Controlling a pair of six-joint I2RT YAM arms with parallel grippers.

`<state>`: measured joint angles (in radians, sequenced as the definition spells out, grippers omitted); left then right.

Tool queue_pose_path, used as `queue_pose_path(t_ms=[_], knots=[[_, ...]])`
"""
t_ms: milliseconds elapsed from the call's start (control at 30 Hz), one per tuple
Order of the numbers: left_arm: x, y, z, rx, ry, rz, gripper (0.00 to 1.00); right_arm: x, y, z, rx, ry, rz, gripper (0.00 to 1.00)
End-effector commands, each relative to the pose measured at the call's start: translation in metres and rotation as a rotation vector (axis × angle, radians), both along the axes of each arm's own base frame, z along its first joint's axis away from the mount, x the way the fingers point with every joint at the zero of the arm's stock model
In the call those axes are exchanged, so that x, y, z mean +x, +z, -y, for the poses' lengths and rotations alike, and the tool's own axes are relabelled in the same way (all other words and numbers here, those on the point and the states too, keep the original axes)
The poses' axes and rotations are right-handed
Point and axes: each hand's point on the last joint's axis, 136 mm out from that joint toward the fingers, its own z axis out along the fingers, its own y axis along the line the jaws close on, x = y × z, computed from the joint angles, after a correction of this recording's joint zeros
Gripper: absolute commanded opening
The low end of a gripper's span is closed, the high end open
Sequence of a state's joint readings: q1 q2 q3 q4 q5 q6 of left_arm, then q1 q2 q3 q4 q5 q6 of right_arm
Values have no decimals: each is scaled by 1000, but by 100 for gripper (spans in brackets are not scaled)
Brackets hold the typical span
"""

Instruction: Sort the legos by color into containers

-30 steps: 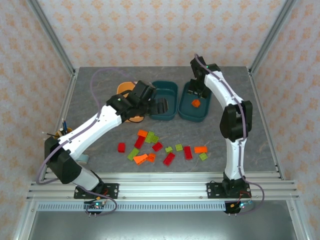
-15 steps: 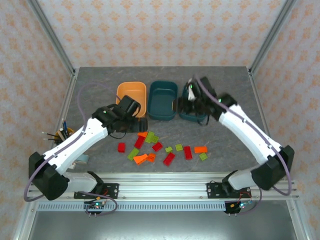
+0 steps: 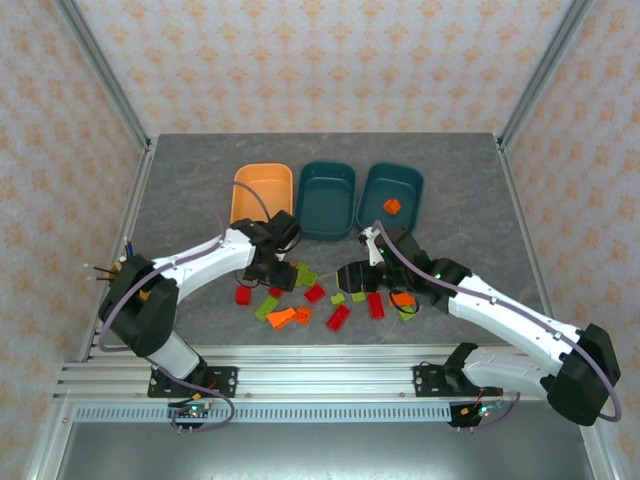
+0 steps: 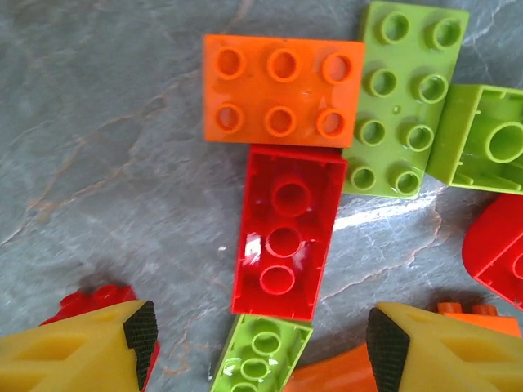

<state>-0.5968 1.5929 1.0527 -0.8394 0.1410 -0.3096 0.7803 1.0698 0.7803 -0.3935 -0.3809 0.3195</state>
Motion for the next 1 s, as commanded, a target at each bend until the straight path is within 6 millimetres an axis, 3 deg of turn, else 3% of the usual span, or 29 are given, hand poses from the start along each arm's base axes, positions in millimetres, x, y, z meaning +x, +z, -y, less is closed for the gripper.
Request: queue_pose_path(t_ms=[0, 233, 400, 533, 700, 867, 967], knots=[[1, -9, 4, 18, -70, 3, 72, 10, 4, -1, 22, -43, 40, 66], [3, -32, 9, 31, -70, -20, 65, 13, 1, 0, 19, -75, 25, 66], [1, -48, 4, 71, -63, -38, 52, 15, 0, 0, 13, -82, 17, 66], [3, -47, -2, 107, -56, -3, 38, 16, 1, -1, 8, -84, 16, 66], [8, -12, -7, 121, -49, 87, 28, 20, 11, -1, 17, -92, 38, 65], [17, 55, -19, 89, 32, 194, 27, 32, 39, -3, 47, -126, 104, 65], [33, 92, -31, 50, 124, 231, 27, 46, 65, -6, 82, -169, 165, 65]])
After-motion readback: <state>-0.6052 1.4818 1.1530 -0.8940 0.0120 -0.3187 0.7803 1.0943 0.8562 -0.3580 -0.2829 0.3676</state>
